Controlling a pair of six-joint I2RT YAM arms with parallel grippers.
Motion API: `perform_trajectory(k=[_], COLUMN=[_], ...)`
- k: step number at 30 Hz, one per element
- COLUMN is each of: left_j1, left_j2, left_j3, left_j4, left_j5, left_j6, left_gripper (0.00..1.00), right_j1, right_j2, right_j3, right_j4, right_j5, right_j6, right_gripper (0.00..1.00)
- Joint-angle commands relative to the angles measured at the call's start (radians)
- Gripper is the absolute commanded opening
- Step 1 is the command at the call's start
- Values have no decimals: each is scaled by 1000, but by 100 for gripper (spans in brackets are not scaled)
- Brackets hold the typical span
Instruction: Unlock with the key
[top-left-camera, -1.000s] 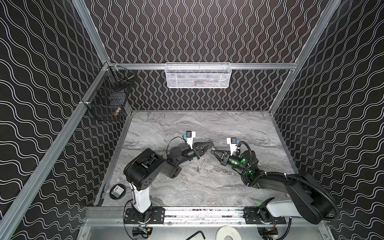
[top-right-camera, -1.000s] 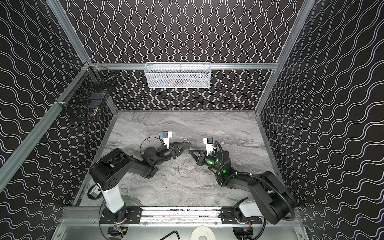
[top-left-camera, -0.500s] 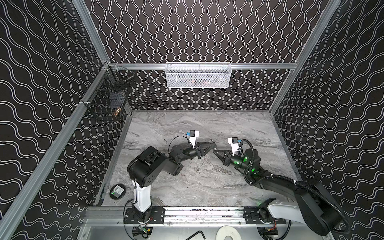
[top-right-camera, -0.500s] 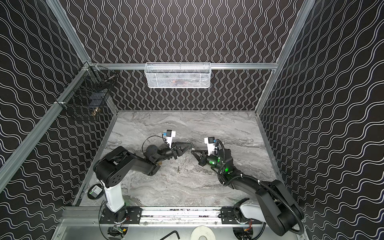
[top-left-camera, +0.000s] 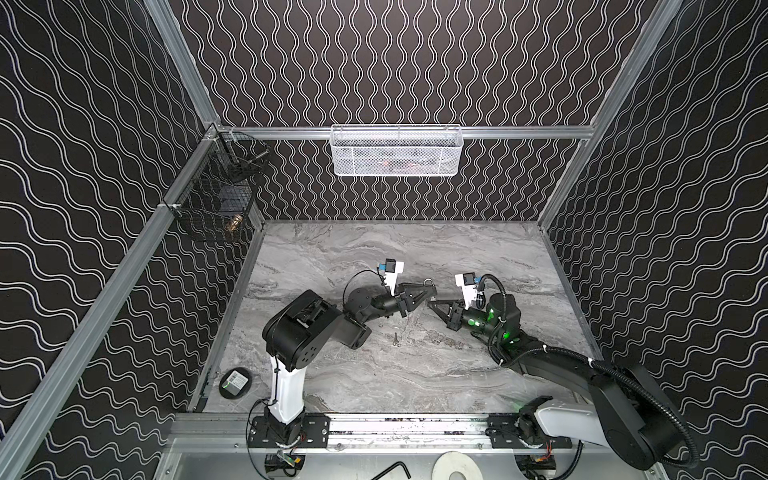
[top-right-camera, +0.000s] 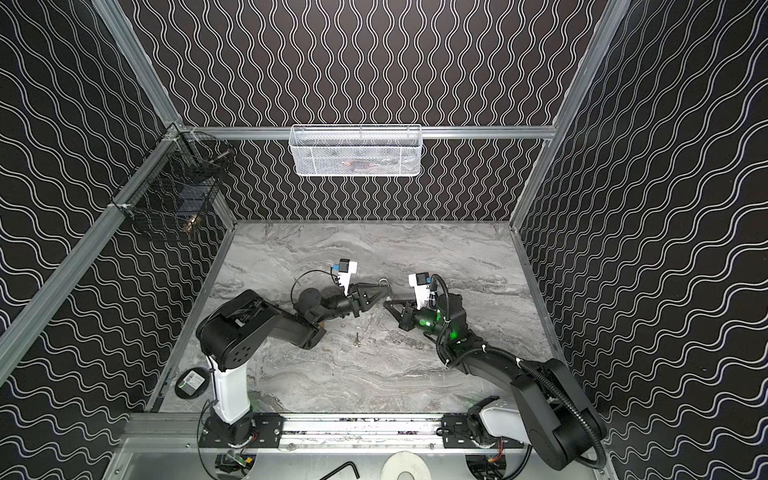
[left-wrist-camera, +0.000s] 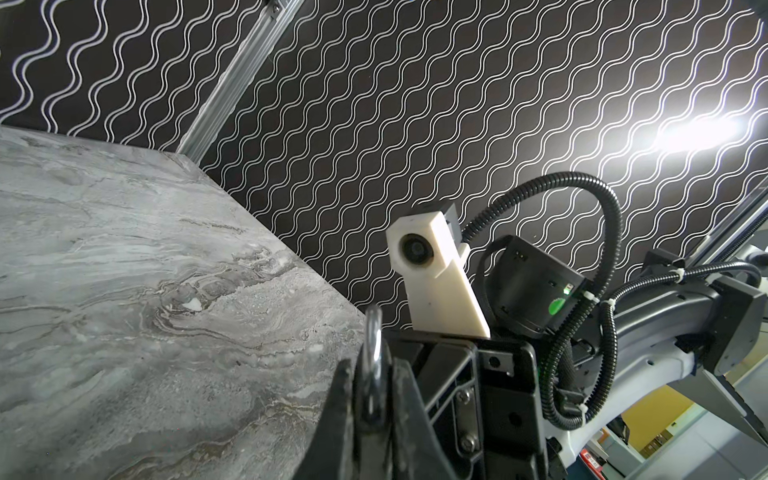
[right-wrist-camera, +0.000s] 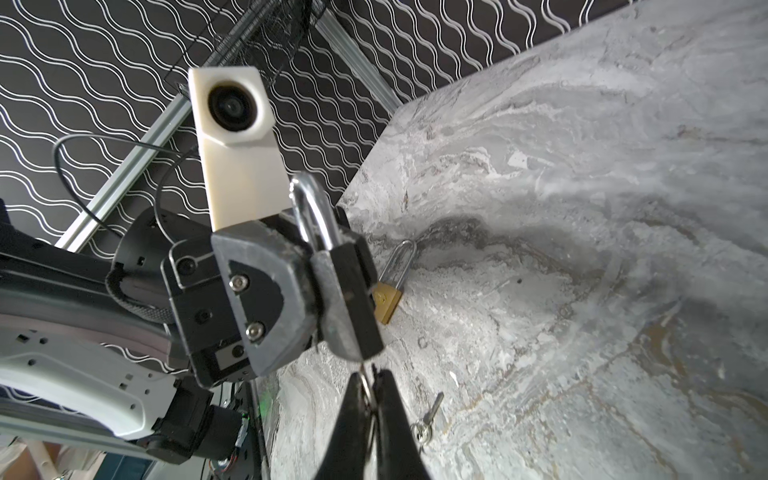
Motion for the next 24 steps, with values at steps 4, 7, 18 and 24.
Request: perform_trajectory(k=[4, 7, 18, 24], left_j1=[-19, -14, -55, -47], left_j2=[17, 21, 35, 17], left_j3=[-40, -43, -5, -10], left_j4=[-59, -59, -61, -61], left_j5=[280, 286, 285, 230], left_j6=[15, 19, -23, -36], left_gripper=[0, 0, 0, 0], right_j1=[-22, -51, -65, -65], right_j2=[-72, -114, -57, -63], right_j3=[46, 37, 82, 70], right_j4=[214, 184, 191, 141], right_j5=[9, -5, -32, 7], right_j6=[-25, -54, -58, -79], right_gripper=[0, 0, 0, 0])
